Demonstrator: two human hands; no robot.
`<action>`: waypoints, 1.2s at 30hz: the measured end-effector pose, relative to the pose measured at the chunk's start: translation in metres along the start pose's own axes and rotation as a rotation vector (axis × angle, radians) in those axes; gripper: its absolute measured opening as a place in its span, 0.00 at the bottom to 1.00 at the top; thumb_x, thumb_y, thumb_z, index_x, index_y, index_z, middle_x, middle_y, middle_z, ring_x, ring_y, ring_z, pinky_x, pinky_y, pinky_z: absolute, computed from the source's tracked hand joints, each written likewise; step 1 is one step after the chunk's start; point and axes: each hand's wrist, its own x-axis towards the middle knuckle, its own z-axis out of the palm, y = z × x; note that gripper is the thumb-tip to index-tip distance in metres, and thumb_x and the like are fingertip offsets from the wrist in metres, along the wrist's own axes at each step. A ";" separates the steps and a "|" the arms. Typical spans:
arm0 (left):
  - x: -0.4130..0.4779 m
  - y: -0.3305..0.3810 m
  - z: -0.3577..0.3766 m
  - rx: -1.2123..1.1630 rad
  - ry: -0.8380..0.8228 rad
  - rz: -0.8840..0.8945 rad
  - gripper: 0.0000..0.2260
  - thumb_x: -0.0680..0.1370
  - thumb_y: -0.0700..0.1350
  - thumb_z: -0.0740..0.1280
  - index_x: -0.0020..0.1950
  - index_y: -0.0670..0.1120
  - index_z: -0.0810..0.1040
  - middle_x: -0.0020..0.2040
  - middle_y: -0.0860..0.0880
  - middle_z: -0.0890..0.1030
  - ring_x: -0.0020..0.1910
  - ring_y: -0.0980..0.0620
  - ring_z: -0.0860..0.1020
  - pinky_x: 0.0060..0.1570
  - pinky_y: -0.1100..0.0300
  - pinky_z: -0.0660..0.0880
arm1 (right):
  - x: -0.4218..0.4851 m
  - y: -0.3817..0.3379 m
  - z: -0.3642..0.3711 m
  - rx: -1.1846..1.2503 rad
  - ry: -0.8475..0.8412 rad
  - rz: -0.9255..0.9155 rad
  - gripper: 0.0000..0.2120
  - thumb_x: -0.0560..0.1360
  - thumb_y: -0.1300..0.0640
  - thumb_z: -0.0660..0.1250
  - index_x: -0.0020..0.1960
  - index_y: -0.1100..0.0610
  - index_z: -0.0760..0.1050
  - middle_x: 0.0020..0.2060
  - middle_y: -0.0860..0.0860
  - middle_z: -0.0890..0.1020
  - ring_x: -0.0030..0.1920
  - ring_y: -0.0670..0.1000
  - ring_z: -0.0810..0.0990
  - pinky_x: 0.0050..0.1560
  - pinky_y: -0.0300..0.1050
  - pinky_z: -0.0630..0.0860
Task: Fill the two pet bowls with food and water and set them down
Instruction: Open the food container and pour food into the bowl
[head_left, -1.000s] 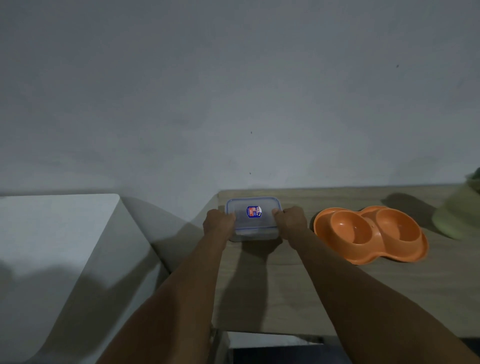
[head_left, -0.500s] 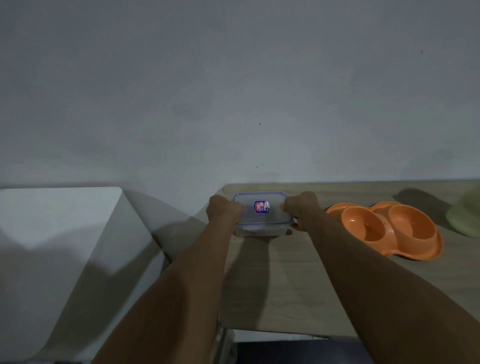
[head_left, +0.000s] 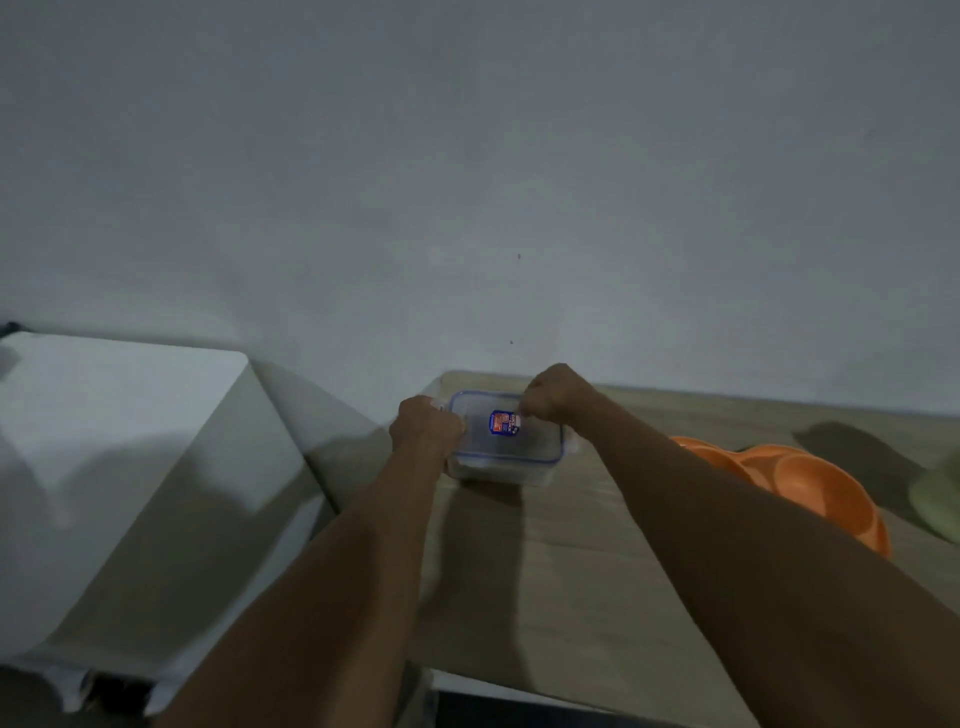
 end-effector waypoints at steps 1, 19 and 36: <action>-0.003 0.003 -0.001 -0.008 -0.005 -0.001 0.16 0.69 0.42 0.71 0.55 0.41 0.80 0.54 0.40 0.81 0.54 0.38 0.80 0.54 0.42 0.80 | 0.003 -0.004 0.004 -0.069 0.011 -0.027 0.17 0.75 0.52 0.65 0.50 0.67 0.77 0.51 0.60 0.81 0.48 0.57 0.77 0.45 0.44 0.71; -0.003 0.002 -0.003 -0.137 -0.110 -0.095 0.04 0.76 0.38 0.68 0.50 0.44 0.78 0.48 0.42 0.78 0.48 0.43 0.79 0.44 0.55 0.76 | 0.015 -0.002 0.034 0.051 0.383 -0.209 0.09 0.73 0.47 0.62 0.43 0.52 0.74 0.43 0.50 0.80 0.48 0.56 0.78 0.52 0.51 0.74; 0.002 0.000 -0.015 -0.227 -0.287 -0.164 0.08 0.77 0.37 0.68 0.56 0.45 0.75 0.38 0.46 0.73 0.32 0.53 0.69 0.30 0.60 0.70 | -0.057 0.030 0.083 -1.086 0.581 -0.708 0.07 0.66 0.55 0.71 0.36 0.59 0.79 0.30 0.58 0.78 0.26 0.56 0.75 0.25 0.43 0.69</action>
